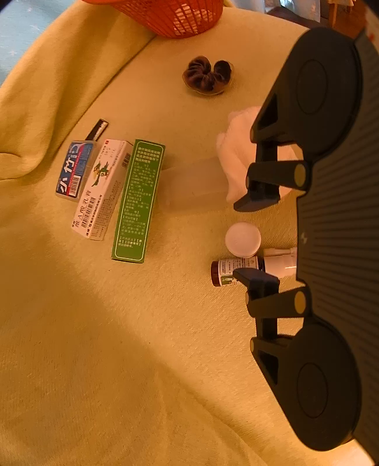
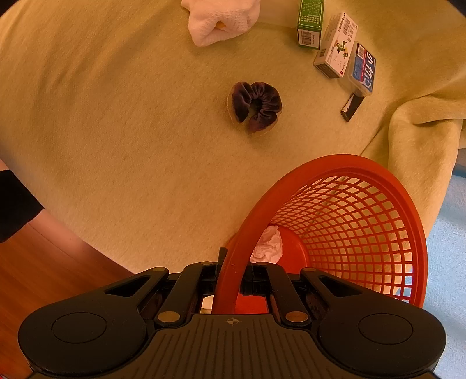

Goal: Organize objects
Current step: 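Move the left tool back toward the small white round cap, then grasp the small white round cap with the left tool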

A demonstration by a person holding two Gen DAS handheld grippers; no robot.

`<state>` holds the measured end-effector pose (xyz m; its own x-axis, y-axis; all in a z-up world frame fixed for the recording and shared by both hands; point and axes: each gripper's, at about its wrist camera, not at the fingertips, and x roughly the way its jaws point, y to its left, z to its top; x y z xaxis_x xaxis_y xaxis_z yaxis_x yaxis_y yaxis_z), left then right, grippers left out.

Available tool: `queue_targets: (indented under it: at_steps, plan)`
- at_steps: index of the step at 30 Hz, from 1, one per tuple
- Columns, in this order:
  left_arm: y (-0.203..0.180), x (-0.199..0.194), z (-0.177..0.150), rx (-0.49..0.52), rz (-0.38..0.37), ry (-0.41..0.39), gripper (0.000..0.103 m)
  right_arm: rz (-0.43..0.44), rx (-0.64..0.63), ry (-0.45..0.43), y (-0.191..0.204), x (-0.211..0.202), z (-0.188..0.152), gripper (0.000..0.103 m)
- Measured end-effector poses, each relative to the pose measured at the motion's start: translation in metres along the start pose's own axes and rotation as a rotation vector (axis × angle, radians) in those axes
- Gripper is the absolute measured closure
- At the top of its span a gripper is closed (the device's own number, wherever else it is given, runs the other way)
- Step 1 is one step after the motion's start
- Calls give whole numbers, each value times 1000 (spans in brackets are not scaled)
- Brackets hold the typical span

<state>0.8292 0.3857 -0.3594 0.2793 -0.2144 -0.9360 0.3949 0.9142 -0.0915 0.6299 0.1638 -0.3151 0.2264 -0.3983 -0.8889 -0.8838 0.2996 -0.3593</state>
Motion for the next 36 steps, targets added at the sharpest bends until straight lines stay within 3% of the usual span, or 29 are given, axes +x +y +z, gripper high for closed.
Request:
queue_targets:
  at_steps: [3,10,19,36]
  plan:
    - [-3,2,1,17,7,9,81,0,1,0,0,0,0,100]
    - [-5,-12,3,20,6,8,81,-2,-1,2,1,0,-1,100]
    - [-25,-69,19,54,-18,-50,81,-6,1,5,1,0,-1,100]
    - [-127,-142,72,186,-292,-158,81,0,24,-5,-2,-1,-5,101]
